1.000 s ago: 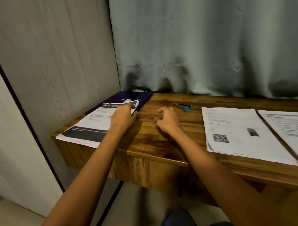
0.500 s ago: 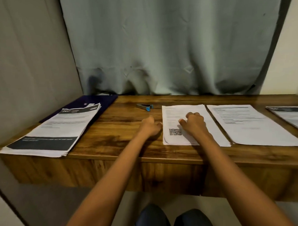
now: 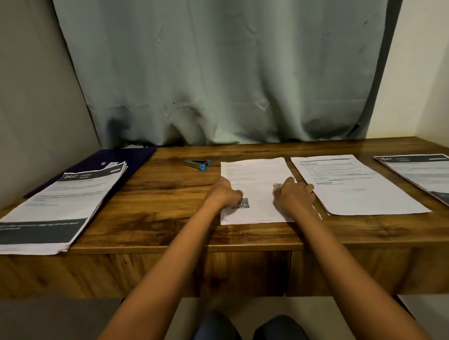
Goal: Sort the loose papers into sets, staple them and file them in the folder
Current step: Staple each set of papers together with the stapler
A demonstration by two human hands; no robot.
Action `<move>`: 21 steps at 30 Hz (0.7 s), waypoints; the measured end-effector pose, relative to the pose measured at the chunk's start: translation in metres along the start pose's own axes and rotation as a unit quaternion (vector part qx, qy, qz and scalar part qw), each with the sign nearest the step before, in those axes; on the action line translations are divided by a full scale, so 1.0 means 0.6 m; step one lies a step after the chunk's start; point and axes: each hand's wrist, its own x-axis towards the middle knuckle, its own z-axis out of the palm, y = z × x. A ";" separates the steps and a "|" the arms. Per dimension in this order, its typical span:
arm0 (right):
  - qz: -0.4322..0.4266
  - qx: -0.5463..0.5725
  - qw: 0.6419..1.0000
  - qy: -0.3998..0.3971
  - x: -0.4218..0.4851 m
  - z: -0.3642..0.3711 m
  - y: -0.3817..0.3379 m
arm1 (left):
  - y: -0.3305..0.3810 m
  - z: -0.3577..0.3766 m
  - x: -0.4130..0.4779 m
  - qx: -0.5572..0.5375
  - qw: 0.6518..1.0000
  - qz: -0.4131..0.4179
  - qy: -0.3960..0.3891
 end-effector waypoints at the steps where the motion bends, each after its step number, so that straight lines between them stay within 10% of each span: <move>1: 0.000 -0.001 1.000 0.001 -0.001 0.000 -0.001 | -0.004 -0.005 -0.001 -0.007 1.000 0.004 0.003; 21: -0.028 -0.020 0.994 -0.101 0.025 -0.049 -0.065 | -0.055 -0.066 -0.008 -0.109 0.992 -0.064 0.005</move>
